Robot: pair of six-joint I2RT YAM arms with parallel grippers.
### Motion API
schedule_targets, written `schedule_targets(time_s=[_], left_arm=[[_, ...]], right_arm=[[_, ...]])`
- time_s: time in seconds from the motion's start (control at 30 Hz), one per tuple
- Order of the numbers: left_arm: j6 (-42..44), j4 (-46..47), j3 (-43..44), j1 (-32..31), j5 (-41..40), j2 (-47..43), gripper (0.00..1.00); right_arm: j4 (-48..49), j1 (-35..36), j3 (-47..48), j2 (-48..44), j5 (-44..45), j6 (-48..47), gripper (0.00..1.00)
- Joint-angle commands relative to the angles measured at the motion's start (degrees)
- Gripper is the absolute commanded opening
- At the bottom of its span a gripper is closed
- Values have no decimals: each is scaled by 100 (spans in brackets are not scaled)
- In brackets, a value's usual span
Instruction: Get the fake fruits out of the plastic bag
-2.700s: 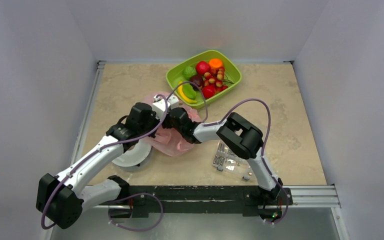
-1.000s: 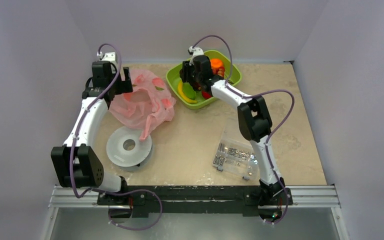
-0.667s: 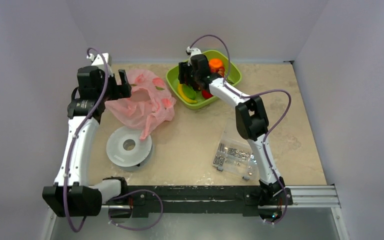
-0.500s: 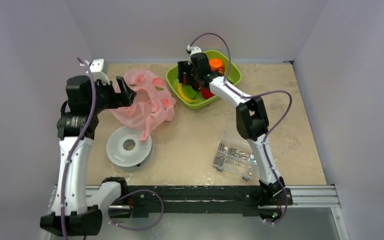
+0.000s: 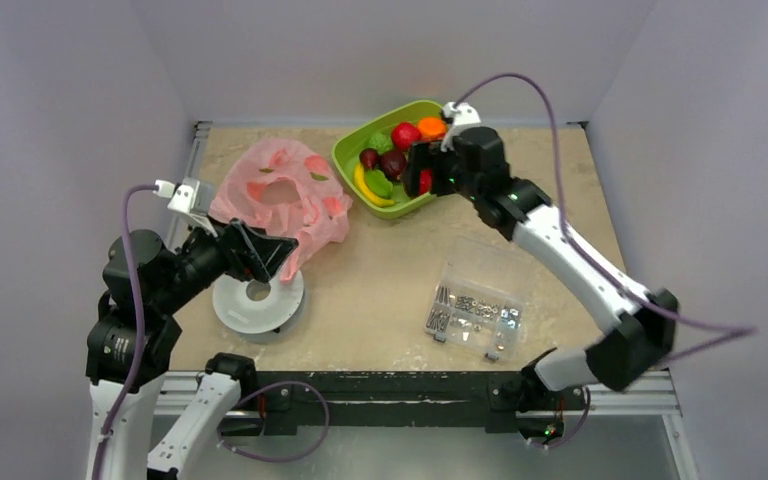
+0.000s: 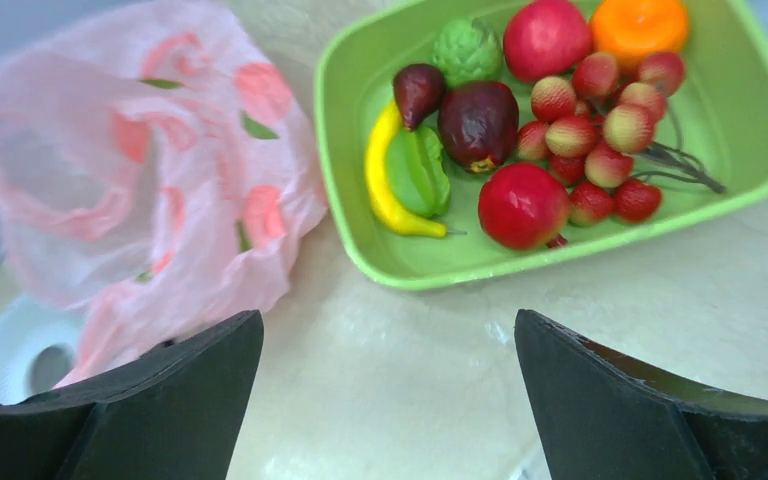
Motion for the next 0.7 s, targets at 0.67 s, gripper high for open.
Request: schedule_targets(time_s=[0.67], left_arm=[[-90,-499,553,-141,-1456,-1024,85]], right_arm=[[-1296,31,-1513,-6074,1720,176,99]])
